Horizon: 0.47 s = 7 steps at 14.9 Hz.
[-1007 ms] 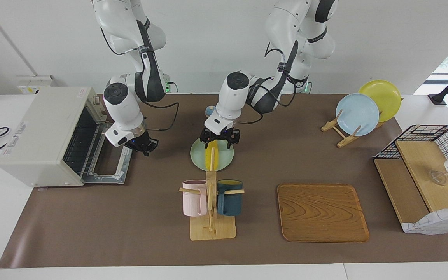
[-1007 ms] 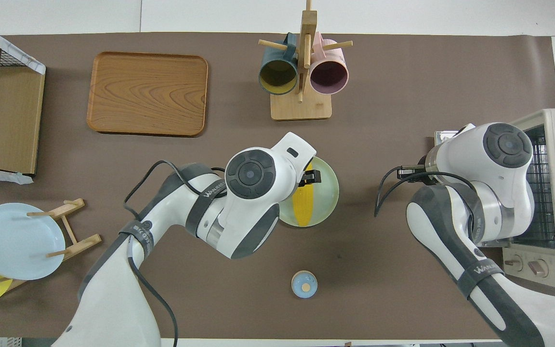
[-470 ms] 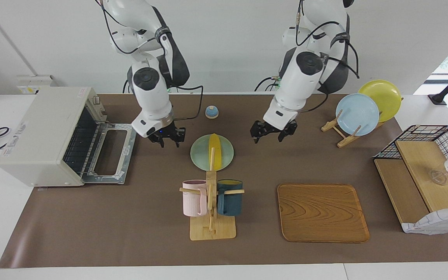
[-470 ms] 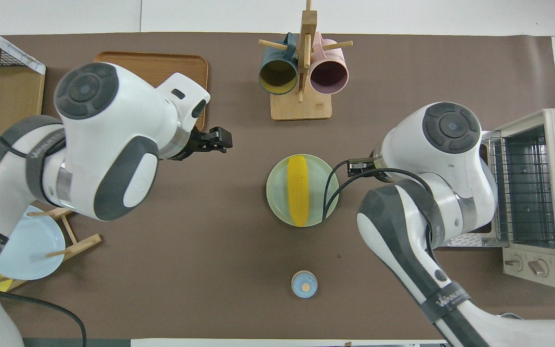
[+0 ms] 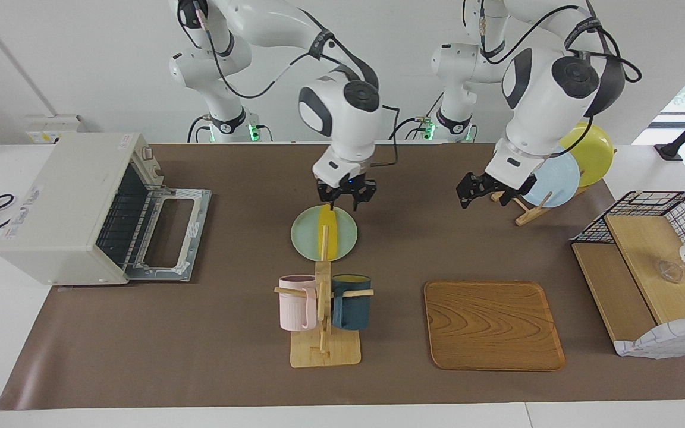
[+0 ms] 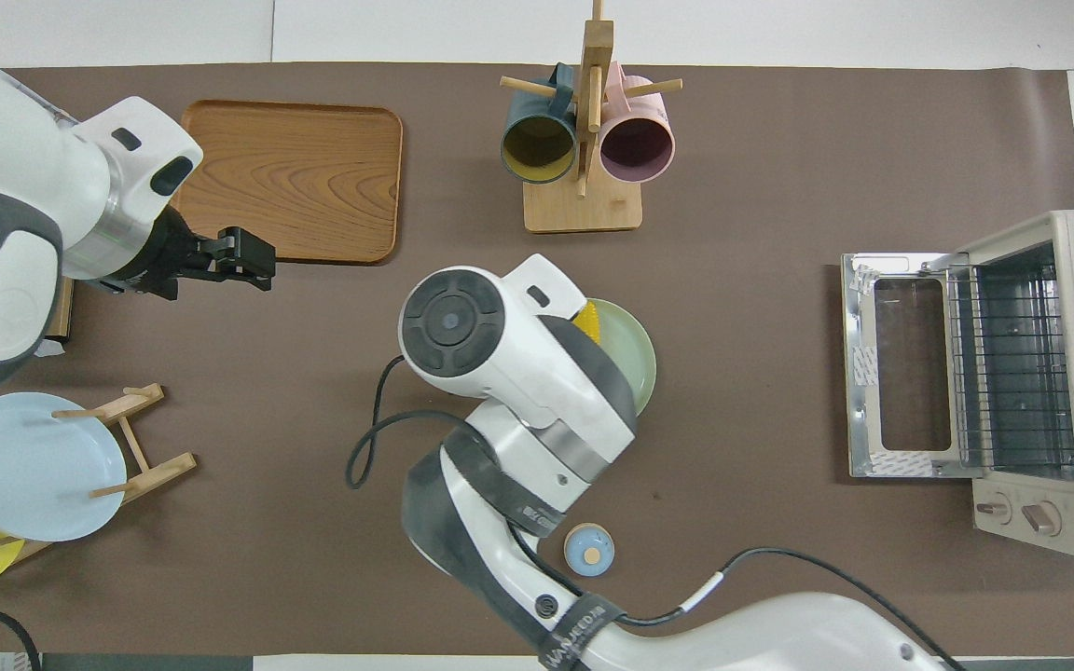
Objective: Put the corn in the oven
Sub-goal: 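Grasp the green plate rim with the right gripper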
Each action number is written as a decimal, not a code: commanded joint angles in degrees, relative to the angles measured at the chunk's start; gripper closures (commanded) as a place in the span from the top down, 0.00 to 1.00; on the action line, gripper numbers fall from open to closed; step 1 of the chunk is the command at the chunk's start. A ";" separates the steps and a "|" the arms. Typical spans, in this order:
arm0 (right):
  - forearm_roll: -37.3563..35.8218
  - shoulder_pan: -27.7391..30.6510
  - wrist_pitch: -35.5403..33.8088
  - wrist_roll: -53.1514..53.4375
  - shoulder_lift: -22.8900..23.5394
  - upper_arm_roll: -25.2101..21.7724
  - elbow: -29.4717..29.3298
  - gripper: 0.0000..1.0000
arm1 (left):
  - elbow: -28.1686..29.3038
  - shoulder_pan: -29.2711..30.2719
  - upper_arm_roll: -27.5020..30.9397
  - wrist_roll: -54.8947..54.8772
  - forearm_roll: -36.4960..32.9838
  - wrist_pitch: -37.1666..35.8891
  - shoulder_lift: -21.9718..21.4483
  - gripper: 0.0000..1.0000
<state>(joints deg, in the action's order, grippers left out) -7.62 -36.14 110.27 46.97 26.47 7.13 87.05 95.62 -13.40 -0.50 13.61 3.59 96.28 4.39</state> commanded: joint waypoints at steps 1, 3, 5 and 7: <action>-0.64 0.63 4.83 1.10 5.00 0.07 -1.04 0.51 | 0.71 1.70 -0.64 -1.30 -1.22 -4.77 -3.24 1.00; -0.82 0.63 8.54 1.10 2.90 0.07 4.86 0.46 | 1.23 1.80 -0.64 -1.30 -1.13 -6.79 -4.91 1.00; -1.26 0.63 11.18 1.02 1.58 0.07 9.00 0.42 | 1.50 1.80 -0.73 -1.39 -1.13 -9.26 -6.05 1.00; -1.43 0.63 12.51 1.01 1.13 0.07 10.60 0.42 | 2.63 1.80 -0.81 -1.39 -1.13 -9.35 -7.37 1.00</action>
<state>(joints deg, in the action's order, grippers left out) -8.05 -36.00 120.60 48.06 30.94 6.77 92.80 95.86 -12.20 -0.75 12.89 3.50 87.65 -0.52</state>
